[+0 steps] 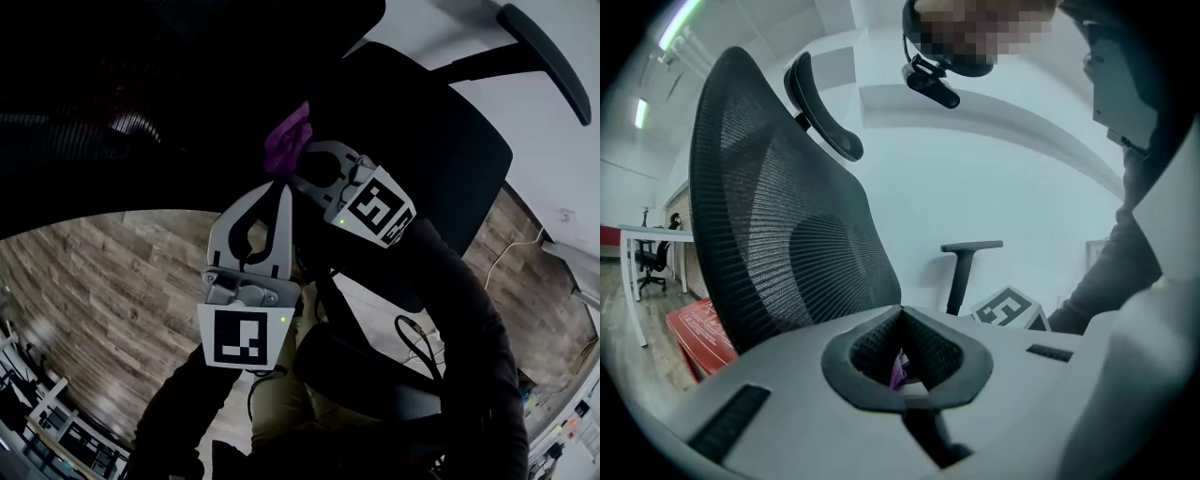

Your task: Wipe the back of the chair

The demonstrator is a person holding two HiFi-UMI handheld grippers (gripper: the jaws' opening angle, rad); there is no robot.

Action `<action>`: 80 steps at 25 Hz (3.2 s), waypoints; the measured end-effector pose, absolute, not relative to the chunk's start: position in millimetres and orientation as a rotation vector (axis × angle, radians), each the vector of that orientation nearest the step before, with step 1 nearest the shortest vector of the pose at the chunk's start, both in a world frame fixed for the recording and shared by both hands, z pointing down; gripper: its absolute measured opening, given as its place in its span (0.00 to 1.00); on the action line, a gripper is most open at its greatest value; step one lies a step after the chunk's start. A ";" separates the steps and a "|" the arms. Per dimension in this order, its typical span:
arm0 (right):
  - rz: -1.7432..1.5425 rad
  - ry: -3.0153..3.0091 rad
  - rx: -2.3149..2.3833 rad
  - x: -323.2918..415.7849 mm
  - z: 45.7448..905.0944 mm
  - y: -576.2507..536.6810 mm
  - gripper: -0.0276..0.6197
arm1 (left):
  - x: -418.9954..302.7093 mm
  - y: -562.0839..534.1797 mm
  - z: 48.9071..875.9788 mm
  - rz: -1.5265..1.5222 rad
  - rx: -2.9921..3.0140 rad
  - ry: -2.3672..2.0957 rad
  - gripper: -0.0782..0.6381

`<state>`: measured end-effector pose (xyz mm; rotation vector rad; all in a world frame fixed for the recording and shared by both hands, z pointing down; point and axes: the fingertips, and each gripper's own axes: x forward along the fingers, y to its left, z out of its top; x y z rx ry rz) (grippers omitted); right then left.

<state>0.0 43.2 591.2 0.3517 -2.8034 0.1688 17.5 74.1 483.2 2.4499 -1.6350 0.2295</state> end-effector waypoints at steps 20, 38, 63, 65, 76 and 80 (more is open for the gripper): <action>0.214 -2.800 0.443 14.5 596.3 1.1 0.11 | 37.8 43.0 500.9 0.245 2.429 -1.560 0.12; 0.237 -2.794 0.482 34.6 604.4 -43.6 0.11 | 61.1 -4.0 511.9 0.278 2.413 -1.504 0.12; 0.196 -2.716 0.597 57.8 611.3 -92.0 0.11 | 75.1 -29.9 511.8 0.293 2.437 -1.398 0.12; 0.186 -2.714 0.608 60.6 611.5 -95.9 0.11 | 76.4 -31.1 513.0 0.294 2.435 -1.398 0.12; 0.126 -2.700 0.653 68.0 611.2 -111.7 0.11 | 76.2 -30.6 508.0 0.322 2.447 -1.397 0.12; 0.119 -2.696 0.660 69.2 611.3 -114.6 0.11 | 75.7 -30.7 504.9 0.337 2.457 -1.398 0.12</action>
